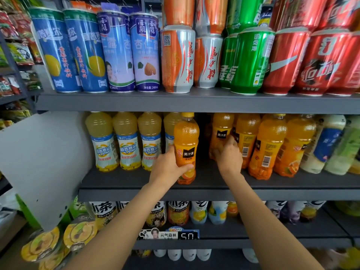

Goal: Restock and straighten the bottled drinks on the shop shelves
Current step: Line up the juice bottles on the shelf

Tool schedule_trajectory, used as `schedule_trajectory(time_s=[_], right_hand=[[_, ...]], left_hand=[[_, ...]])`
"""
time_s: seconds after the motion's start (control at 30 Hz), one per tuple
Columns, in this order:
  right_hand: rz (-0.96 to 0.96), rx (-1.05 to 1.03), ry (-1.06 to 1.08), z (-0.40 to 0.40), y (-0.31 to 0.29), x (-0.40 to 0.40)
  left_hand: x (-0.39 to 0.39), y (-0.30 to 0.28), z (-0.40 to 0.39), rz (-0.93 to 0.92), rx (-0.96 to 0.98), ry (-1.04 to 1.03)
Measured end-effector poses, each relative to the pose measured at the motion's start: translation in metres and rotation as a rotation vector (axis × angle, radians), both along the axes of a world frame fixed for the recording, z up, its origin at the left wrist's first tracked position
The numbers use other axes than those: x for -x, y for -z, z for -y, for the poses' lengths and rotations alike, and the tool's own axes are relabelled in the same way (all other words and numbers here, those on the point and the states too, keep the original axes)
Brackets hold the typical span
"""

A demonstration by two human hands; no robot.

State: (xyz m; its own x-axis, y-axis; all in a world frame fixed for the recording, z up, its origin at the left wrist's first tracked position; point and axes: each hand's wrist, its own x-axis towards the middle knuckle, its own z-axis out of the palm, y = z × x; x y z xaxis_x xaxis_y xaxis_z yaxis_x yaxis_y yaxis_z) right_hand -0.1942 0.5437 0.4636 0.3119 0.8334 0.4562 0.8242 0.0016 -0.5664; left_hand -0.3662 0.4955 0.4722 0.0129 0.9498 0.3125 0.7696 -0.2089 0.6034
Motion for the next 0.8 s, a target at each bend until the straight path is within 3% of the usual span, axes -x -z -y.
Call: schedule_trajectory(time_s=[0.17,0.27,0.4,0.5,0.6,0.8], right_hand=[[0.067,-0.47,-0.006,0.032,-0.008,-0.025],[0.059,-0.573,0.11,0.041,-0.017,-0.047],[-0.067,-0.525,0.232,0.047,-0.008,-0.071],[-0.248,-0.346,0.241,0.044,0.002,-0.086],[-0.248,-0.154,0.16,0.035,0.017,-0.096],[-0.308,-0.145,0.142,0.017,0.031,-0.099]], left_hand=[[-0.021,0.0,-0.006,0.015,0.022,0.053],[-0.042,-0.002,-0.016,0.036,0.054,0.077],[-0.064,-0.004,-0.031,0.04,0.084,0.08],[-0.074,0.0,-0.042,0.061,0.081,0.079],[-0.081,0.003,-0.052,0.096,0.065,0.108],[-0.078,0.008,-0.061,0.119,0.098,0.191]])
